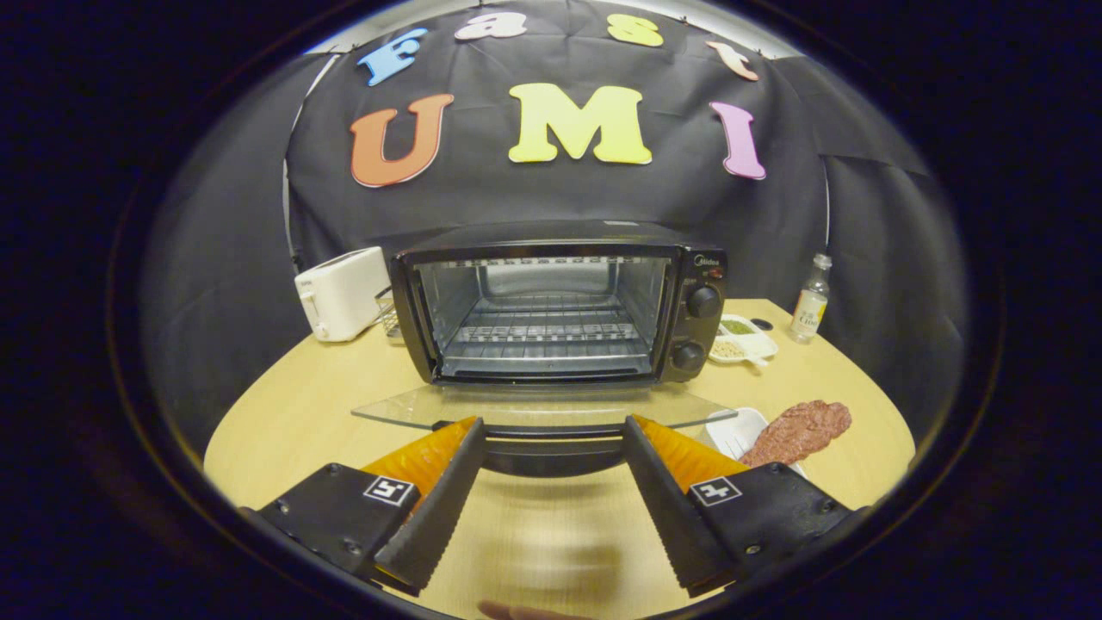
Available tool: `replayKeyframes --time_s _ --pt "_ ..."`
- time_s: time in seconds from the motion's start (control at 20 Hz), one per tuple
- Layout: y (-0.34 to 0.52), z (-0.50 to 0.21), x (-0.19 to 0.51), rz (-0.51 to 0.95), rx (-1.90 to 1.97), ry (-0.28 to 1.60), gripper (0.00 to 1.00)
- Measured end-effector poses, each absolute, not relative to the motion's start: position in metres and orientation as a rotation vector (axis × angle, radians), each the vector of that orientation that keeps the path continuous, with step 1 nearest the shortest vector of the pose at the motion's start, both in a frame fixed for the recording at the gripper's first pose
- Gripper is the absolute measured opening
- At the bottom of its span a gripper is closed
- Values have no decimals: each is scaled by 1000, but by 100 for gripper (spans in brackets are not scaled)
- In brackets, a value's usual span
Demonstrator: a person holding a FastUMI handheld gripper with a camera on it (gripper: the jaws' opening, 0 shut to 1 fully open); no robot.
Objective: Open the toaster oven, put the food inside, and close the toaster oven door.
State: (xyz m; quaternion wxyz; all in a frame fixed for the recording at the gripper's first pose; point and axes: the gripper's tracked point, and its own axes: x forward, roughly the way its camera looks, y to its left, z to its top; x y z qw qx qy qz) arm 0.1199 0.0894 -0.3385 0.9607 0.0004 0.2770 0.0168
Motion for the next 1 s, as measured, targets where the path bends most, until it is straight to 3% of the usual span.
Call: replayKeyframes --time_s 0.55,1.0 --pt "91 -411 90 15 47 763 99" --pt "93 -383 92 82 74 674 99"
